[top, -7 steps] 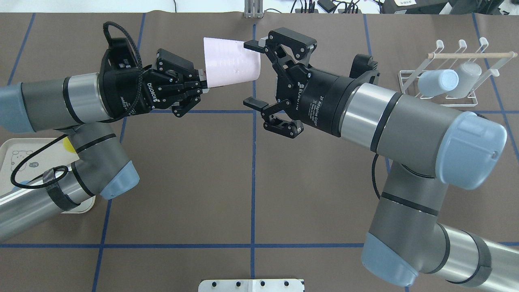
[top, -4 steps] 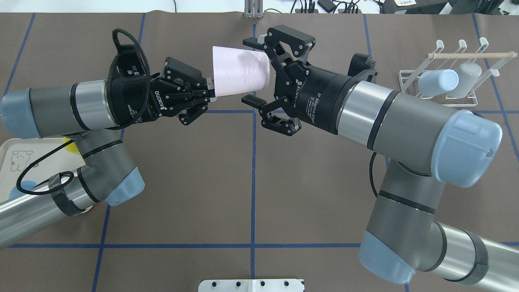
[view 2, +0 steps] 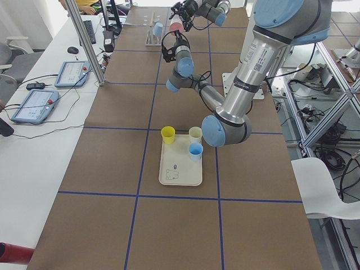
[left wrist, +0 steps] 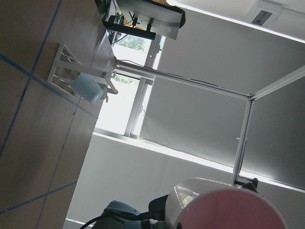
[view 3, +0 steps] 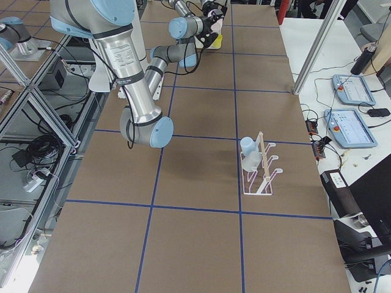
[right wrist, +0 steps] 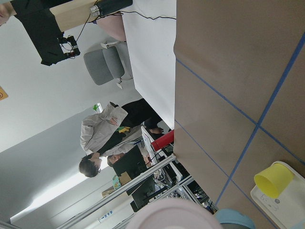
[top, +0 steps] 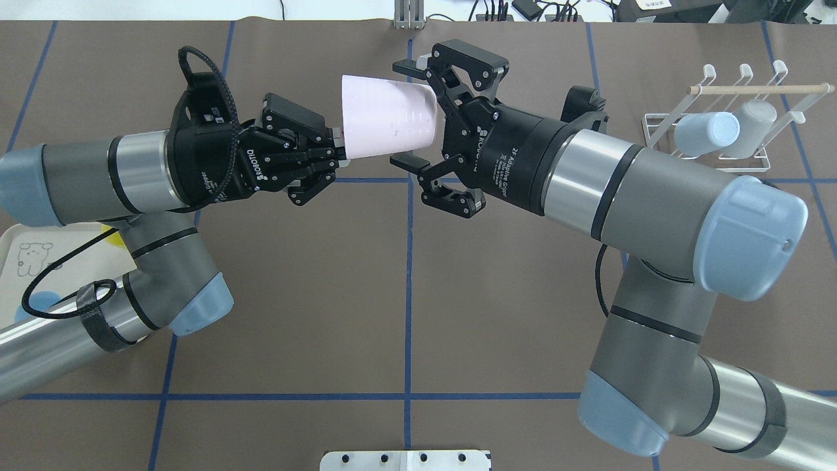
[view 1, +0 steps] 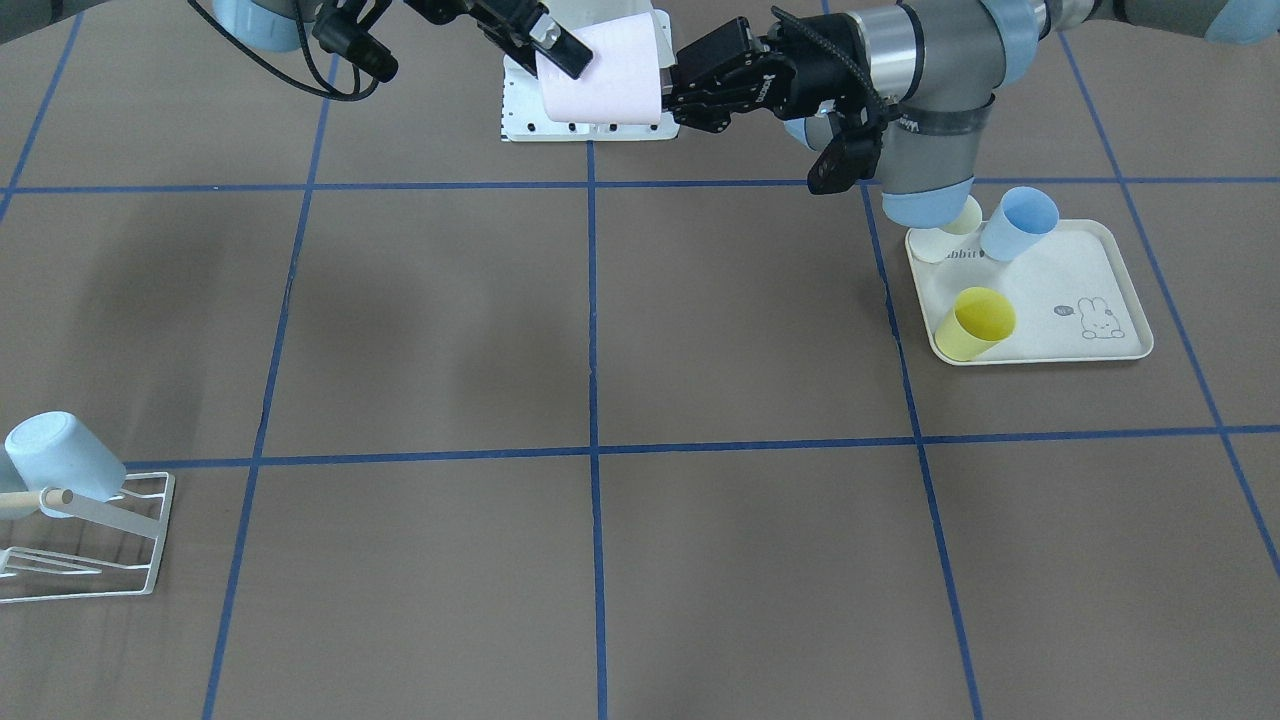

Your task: Transfer IKEA cup to right arm and place on rack

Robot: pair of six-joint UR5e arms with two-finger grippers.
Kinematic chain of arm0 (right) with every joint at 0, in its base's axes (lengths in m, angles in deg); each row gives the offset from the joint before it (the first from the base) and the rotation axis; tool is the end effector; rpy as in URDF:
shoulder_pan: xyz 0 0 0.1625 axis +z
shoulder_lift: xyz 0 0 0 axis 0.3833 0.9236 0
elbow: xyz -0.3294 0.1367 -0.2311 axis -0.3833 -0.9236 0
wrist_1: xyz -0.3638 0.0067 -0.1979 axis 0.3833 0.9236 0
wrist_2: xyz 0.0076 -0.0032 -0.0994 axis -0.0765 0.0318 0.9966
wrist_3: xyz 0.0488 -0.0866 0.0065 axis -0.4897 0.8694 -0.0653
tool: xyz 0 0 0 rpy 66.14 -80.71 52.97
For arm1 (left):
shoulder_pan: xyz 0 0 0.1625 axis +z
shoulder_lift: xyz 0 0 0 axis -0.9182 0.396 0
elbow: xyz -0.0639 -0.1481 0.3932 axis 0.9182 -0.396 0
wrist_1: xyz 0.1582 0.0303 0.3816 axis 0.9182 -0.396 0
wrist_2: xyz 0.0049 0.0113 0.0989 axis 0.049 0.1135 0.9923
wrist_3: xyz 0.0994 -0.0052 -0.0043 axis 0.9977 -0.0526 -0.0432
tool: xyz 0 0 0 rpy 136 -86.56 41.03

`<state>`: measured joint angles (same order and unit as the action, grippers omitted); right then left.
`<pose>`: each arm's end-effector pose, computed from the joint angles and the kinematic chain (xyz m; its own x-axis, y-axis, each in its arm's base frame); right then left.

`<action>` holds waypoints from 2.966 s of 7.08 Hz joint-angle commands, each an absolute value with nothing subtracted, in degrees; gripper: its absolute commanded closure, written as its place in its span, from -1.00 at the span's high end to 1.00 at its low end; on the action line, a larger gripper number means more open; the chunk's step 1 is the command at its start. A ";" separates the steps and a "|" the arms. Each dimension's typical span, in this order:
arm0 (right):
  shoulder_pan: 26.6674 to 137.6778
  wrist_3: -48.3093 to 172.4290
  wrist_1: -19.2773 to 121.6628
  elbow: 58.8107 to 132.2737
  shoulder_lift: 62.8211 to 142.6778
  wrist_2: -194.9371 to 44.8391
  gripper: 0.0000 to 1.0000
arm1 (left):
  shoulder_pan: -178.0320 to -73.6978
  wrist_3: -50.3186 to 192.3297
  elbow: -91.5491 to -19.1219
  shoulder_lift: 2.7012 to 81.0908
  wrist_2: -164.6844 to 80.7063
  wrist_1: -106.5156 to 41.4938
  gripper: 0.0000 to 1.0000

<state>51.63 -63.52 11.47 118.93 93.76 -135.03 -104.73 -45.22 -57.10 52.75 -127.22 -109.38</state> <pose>-0.3590 -0.3662 0.0845 -0.6303 0.5454 0.5524 -0.1403 0.6199 -0.7721 0.3586 -0.4136 0.1764 -0.7143 -0.2379 -0.6582 -0.0460 0.9544 -0.2950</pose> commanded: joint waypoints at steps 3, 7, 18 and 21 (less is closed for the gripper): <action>51.63 -66.28 11.27 119.09 93.76 -135.08 -1.00 | -104.73 -45.31 -58.23 52.36 -127.16 -108.80 -0.19; 60.72 -55.21 15.55 119.18 98.56 -146.51 -1.00 | -105.16 -44.35 -58.33 52.10 -126.45 -108.36 0.80; 94.95 33.50 21.29 100.92 125.05 -158.99 -1.00 | -106.05 -40.83 -55.77 49.73 -125.92 -107.66 0.81; 94.96 33.65 21.12 98.00 123.83 -158.73 -1.00 | -106.31 -40.91 -56.47 49.55 -126.01 -107.75 0.82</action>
<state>94.91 33.63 21.16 98.88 124.49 -158.77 -106.15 -40.91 -56.19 49.66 -125.95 -107.72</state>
